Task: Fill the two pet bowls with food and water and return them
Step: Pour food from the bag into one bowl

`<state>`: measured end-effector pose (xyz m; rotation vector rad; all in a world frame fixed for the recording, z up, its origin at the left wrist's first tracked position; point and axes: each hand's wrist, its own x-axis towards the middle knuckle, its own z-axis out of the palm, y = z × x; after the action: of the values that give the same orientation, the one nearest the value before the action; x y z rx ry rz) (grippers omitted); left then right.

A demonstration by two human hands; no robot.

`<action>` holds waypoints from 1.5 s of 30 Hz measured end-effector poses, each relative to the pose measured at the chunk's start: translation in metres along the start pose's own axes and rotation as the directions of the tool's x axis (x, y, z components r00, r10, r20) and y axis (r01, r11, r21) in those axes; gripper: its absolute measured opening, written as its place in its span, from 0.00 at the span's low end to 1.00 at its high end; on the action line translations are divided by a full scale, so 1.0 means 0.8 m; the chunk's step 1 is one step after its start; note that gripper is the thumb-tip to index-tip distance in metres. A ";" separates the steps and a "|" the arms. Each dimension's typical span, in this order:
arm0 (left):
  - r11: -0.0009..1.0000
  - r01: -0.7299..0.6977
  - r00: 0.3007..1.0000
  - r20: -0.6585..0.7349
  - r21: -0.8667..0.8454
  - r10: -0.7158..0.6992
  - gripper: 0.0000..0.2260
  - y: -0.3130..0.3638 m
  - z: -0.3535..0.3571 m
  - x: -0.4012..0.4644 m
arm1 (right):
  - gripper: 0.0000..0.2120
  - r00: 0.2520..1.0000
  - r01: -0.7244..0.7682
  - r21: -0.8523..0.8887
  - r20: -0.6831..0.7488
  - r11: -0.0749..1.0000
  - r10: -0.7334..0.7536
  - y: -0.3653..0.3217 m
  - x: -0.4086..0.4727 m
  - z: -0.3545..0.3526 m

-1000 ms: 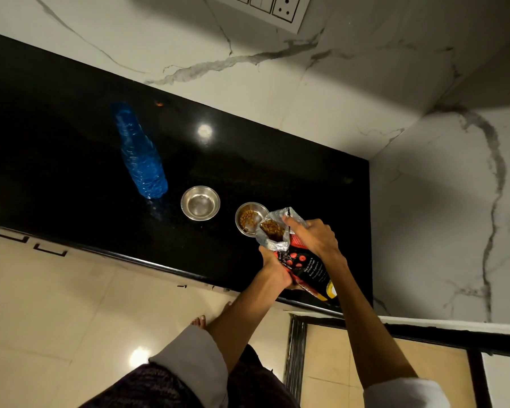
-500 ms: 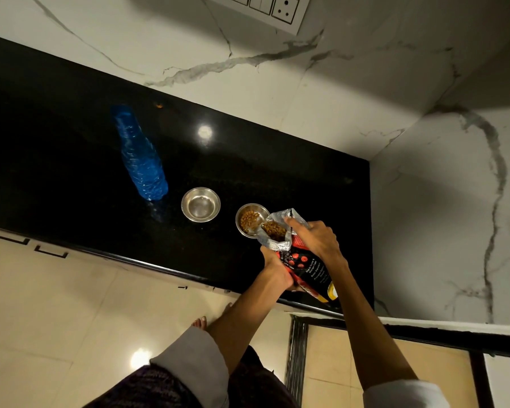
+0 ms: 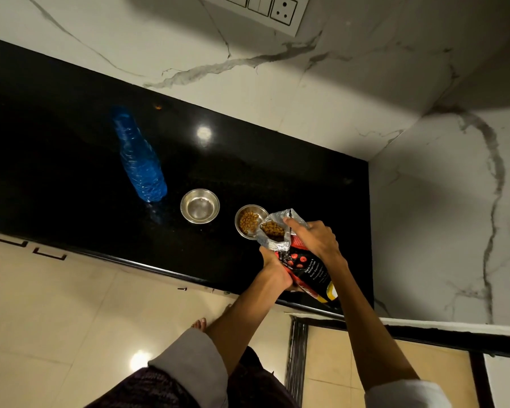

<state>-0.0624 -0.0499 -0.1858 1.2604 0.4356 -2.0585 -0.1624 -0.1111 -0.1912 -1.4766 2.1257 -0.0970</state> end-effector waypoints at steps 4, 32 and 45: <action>0.999 -0.019 1.000 -0.009 -0.034 0.018 0.43 0.001 -0.001 0.004 | 0.33 1.000 0.002 0.014 -0.002 1.000 -0.002 -0.001 0.001 0.002; 1.000 0.028 0.999 -0.026 0.013 -0.028 0.44 0.006 -0.003 0.004 | 0.37 0.999 -0.023 -0.045 -0.050 0.999 0.021 -0.001 0.006 0.009; 0.999 0.025 0.999 -0.041 0.032 -0.023 0.44 0.006 -0.006 0.011 | 0.34 0.998 -0.001 -0.053 -0.066 0.999 -0.002 -0.004 0.002 0.009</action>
<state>-0.0586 -0.0540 -0.1950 1.3245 0.4396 -2.0707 -0.1565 -0.1118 -0.1970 -1.5239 2.1958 -0.0907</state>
